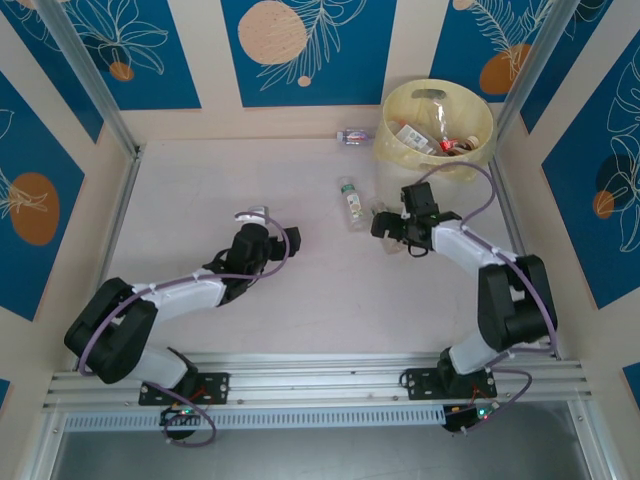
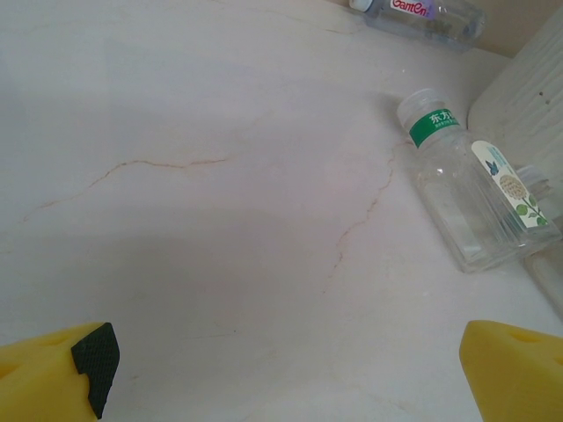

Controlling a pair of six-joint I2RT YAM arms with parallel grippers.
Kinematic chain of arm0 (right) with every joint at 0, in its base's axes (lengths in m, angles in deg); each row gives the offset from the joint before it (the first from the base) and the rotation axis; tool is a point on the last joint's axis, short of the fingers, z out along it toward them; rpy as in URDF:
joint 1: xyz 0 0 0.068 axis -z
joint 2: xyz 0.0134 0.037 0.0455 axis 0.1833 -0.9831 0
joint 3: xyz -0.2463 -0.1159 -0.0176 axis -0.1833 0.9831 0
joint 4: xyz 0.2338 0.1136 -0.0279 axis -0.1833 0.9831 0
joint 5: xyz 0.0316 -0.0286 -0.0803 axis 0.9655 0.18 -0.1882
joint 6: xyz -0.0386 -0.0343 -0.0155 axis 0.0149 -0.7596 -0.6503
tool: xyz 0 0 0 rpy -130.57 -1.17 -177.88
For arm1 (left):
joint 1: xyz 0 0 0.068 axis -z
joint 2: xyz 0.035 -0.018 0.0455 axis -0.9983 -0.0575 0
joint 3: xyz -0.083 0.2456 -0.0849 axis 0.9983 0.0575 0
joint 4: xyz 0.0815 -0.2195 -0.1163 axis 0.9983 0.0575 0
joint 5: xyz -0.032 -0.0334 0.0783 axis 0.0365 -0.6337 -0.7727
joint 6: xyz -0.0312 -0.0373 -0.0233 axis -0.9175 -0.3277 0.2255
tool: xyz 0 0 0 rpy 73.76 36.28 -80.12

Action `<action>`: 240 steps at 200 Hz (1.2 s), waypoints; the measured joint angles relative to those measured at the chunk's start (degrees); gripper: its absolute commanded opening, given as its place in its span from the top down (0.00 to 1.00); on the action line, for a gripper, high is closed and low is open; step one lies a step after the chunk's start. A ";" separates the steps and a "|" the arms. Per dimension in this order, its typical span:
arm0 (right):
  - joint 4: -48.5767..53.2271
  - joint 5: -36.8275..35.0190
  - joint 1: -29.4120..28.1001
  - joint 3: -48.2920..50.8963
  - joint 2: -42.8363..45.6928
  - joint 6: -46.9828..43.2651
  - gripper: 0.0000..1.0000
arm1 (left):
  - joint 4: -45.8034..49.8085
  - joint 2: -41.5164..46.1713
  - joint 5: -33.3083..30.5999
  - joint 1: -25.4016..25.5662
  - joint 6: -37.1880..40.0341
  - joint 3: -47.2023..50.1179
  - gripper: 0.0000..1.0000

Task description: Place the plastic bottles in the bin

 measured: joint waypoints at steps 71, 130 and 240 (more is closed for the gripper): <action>7.89 -7.19 -3.26 -11.93 -12.22 -3.67 0.11 | 0.04 0.02 -0.02 -0.50 -0.94 0.92 0.00; 12.00 -9.77 -5.20 -13.42 -14.78 -5.11 0.39 | 0.04 0.02 -0.02 -0.90 -1.20 0.96 0.00; 8.74 -12.17 -11.43 -4.85 -4.20 -7.43 0.65 | 0.04 0.02 0.22 -1.27 -2.40 1.03 0.00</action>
